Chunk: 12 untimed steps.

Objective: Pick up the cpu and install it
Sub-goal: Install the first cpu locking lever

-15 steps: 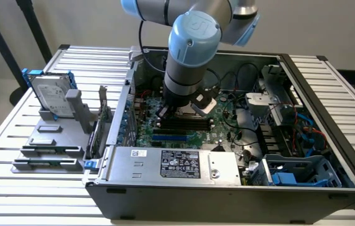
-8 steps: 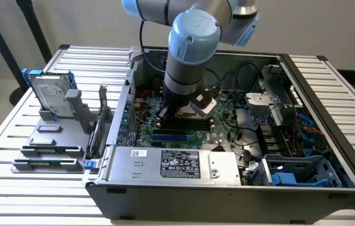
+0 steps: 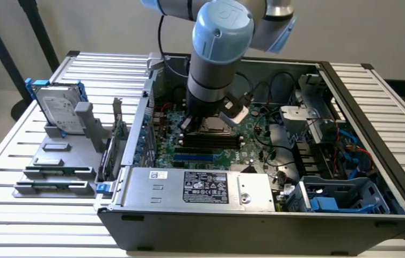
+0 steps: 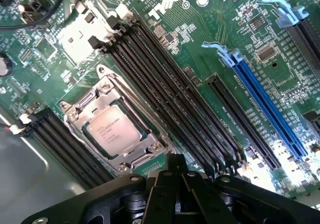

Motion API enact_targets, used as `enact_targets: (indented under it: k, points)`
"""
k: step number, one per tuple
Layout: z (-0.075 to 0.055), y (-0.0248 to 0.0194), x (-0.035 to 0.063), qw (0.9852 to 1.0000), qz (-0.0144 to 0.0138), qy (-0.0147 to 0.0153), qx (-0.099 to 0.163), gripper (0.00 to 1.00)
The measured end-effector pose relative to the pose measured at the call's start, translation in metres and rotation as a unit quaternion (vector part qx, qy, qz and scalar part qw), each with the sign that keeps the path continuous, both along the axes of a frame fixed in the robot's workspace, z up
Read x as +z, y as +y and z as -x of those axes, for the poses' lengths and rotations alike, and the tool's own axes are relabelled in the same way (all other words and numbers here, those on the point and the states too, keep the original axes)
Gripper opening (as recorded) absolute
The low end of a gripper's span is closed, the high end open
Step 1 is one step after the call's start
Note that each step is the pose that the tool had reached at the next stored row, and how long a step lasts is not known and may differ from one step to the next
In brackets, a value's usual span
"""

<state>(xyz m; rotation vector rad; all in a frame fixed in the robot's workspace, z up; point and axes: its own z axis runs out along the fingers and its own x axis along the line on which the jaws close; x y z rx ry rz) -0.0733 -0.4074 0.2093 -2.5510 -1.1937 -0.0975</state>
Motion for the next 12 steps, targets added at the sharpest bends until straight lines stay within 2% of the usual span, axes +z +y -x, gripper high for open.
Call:
enact_targets:
  k: [2, 6, 9, 12]
  points:
    - [0.000, 0.0042, 0.0024, 1.0000, 0.0006, 0.0001, 0.000, 0.11]
    - [0.001, 0.0176, 0.0046, 1.0000, 0.0041, 0.0001, 0.001, 0.11]
    - [0.002, 0.0258, 0.0062, 1.0000, 0.0090, 0.0001, 0.003, 0.11]
    - [0.003, 0.0311, 0.0083, 0.9999, 0.0152, 0.0000, 0.008, 0.11]
